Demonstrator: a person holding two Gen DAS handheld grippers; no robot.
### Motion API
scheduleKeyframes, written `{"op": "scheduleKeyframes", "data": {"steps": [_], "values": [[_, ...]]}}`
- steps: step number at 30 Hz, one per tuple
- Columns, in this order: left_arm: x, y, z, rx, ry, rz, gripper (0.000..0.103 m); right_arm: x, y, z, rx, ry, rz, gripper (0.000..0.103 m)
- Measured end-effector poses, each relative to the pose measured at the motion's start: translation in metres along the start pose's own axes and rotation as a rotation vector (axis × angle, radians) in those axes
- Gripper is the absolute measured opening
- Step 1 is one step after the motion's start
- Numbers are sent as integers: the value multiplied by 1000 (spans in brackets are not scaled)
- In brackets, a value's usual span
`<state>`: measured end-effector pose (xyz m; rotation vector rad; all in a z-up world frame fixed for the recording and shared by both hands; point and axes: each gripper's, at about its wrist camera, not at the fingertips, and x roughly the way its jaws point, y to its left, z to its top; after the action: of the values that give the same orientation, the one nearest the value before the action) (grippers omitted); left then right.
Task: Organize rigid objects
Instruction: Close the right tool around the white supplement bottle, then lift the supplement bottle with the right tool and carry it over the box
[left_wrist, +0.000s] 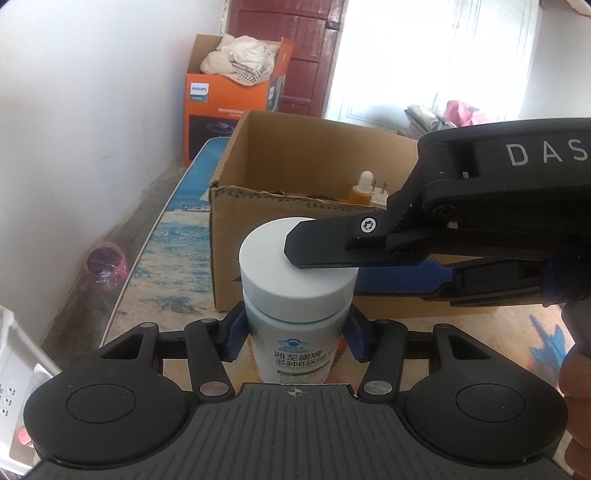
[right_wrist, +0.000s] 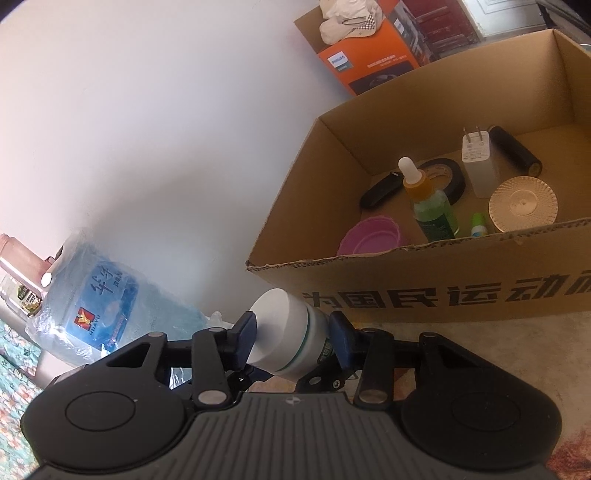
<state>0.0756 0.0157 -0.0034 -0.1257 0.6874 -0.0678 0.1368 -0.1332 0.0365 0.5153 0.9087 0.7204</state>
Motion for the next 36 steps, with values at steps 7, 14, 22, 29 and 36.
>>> {"op": "scheduleKeyframes", "data": {"steps": [7,14,22,29,36], "values": [[-28,-10,4,37,-35,12,53,-25,16,-5,-34,-17,45,47],[-80,-20,32,99,-142,51,53,-63,59,5,-130,-77,136,47],[-90,-59,104,196,-201,-35,53,-122,72,60,-174,-197,147,48],[-17,-111,144,214,-104,-188,52,-147,17,110,-100,-234,29,48],[75,-139,133,191,77,-247,52,-127,-74,129,39,-182,-51,48]]}}
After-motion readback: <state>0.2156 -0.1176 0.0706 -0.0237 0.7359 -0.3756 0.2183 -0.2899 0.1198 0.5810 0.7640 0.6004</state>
